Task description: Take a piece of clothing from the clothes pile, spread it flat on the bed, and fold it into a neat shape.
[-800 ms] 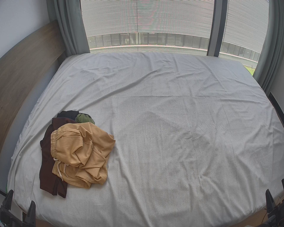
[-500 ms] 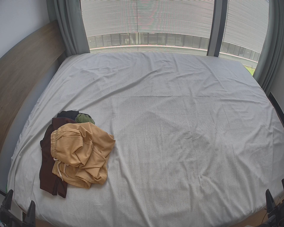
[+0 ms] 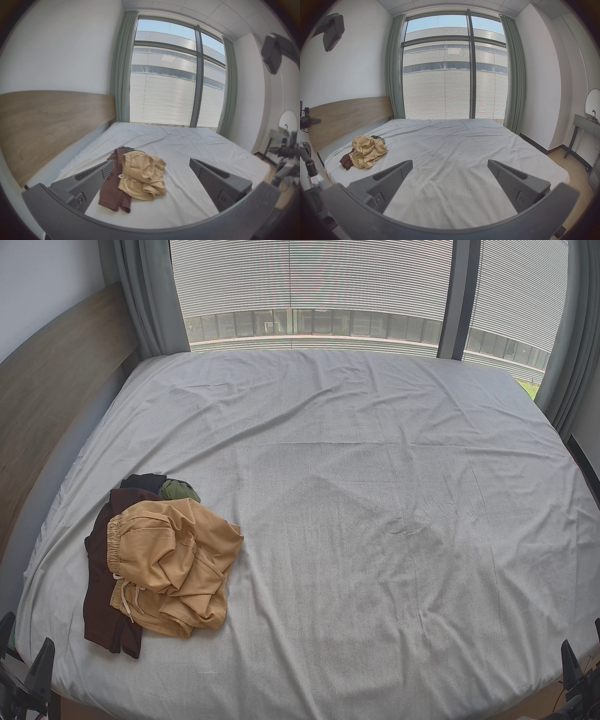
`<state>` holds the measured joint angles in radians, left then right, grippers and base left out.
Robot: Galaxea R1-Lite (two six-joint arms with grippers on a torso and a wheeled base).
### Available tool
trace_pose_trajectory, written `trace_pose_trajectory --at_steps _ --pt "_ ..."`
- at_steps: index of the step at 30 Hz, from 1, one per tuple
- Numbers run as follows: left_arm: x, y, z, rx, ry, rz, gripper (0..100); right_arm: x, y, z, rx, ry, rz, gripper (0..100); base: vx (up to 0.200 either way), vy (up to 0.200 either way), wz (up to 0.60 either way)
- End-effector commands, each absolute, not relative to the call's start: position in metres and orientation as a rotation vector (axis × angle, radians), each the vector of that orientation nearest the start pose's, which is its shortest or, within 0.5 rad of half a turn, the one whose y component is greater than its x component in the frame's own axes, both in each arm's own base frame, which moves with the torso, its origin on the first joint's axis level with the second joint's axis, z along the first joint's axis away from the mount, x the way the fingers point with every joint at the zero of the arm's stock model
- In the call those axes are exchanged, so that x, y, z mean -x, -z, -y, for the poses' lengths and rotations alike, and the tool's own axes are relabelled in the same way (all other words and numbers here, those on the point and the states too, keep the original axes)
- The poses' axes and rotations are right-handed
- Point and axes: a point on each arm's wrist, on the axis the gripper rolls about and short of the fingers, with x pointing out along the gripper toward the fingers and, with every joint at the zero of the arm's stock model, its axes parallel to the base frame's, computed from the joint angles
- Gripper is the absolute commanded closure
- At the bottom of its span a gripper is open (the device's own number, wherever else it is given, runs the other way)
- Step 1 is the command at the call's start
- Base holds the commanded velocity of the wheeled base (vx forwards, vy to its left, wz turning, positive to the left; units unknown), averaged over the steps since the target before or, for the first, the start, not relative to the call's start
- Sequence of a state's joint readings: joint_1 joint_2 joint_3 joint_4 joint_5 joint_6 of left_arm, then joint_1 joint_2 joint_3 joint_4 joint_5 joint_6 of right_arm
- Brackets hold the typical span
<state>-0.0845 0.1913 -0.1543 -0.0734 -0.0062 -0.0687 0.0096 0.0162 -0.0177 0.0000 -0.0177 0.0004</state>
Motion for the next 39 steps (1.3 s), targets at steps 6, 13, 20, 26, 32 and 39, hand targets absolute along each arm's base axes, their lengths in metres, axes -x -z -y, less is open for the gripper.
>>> trace_pose_trajectory --at_steps 6,13,20,26,32,39 --pt "-0.037 -0.183 0.008 0.193 0.211 -0.129 0 0.023 -0.075 0.001 0.000 0.006 0.000 0 0.000 0.000 0.00" --pt "-0.075 -0.205 0.016 0.192 0.250 -0.133 0 0.023 -0.075 0.001 0.000 0.008 0.000 0 0.000 0.000 0.00" --pt "-0.110 -0.219 0.024 0.185 0.321 -0.172 0 0.023 -0.075 0.001 0.002 0.008 0.000 0 0.000 0.000 0.00" --pt "-0.152 -0.231 0.033 0.165 0.381 -0.210 0 0.023 -0.075 0.001 0.002 0.008 0.000 0 0.000 0.000 0.00" --pt "-0.172 -0.215 0.036 0.165 0.396 -0.258 0 0.023 -0.075 0.001 0.003 0.008 0.000 0 0.000 0.000 0.00" --pt "-0.190 -0.212 0.026 0.182 0.354 -0.210 0 0.023 -0.076 0.001 0.002 0.008 0.002 0 0.000 0.000 0.00"
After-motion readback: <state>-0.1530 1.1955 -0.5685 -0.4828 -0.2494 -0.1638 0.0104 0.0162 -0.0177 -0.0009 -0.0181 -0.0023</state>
